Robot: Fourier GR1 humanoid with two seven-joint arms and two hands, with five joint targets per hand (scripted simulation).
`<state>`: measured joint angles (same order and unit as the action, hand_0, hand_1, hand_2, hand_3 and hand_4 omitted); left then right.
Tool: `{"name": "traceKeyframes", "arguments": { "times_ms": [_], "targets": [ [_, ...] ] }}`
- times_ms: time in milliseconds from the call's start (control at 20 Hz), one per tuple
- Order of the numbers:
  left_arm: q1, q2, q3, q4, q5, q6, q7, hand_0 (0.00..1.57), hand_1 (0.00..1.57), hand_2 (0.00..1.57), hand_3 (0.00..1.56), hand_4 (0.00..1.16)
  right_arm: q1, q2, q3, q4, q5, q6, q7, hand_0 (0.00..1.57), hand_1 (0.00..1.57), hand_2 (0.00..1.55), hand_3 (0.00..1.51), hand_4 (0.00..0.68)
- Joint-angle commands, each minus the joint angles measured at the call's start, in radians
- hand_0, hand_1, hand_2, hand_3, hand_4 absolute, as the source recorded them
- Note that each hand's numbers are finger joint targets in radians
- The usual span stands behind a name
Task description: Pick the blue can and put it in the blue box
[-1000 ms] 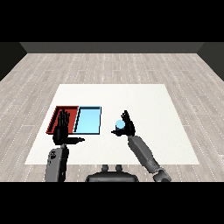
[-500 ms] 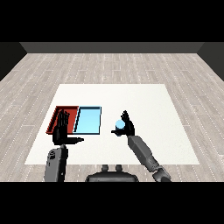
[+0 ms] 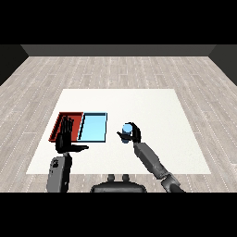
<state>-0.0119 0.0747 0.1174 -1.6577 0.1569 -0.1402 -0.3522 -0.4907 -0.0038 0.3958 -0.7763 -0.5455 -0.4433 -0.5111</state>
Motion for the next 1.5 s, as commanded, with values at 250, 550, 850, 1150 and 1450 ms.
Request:
{"name": "traceKeyframes", "arguments": {
  "times_ms": [250, 550, 850, 1150, 1450],
  "targets": [
    [-0.012, -0.016, -0.033, 0.008, -0.051, 0.03, 0.007, 0.0, 0.0, 0.0, 0.0, 0.0, -0.012, -0.068, 0.025, -0.186, 0.076, -0.064, 0.143, 1.49, 1.49, 1.46, 1.41, 0.645],
    [0.035, -0.058, -0.158, -0.029, -0.12, 0.018, 0.027, 0.0, 0.0, 0.0, 0.0, 0.0, -0.047, -0.105, 0.079, -0.345, 0.183, -0.189, 0.279, 1.46, 1.46, 1.45, 1.4, 0.623],
    [0.002, -0.072, -0.186, 0.05, -0.141, 0.025, 0.058, 0.0, 0.0, 0.0, 0.0, 0.0, -0.065, -0.153, 0.041, -0.401, 0.256, -0.117, 0.282, 1.43, 1.43, 1.45, 1.4, 0.617],
    [-0.087, -0.074, -0.218, 0.084, -0.133, 0.08, 0.126, 0.0, 0.0, 0.0, 0.0, 0.0, 0.045, -0.198, 0.015, -0.596, 0.369, -0.089, 0.399, 1.42, 1.42, 1.44, 1.41, 0.622],
    [-0.138, -0.075, -0.33, 0.092, -0.085, 0.146, 0.176, 0.0, 0.0, 0.0, 0.0, 0.0, 0.008, -0.142, -0.002, -0.545, 0.447, -0.076, 0.431, 1.43, 1.43, 1.45, 1.4, 0.616]
  ]
}}
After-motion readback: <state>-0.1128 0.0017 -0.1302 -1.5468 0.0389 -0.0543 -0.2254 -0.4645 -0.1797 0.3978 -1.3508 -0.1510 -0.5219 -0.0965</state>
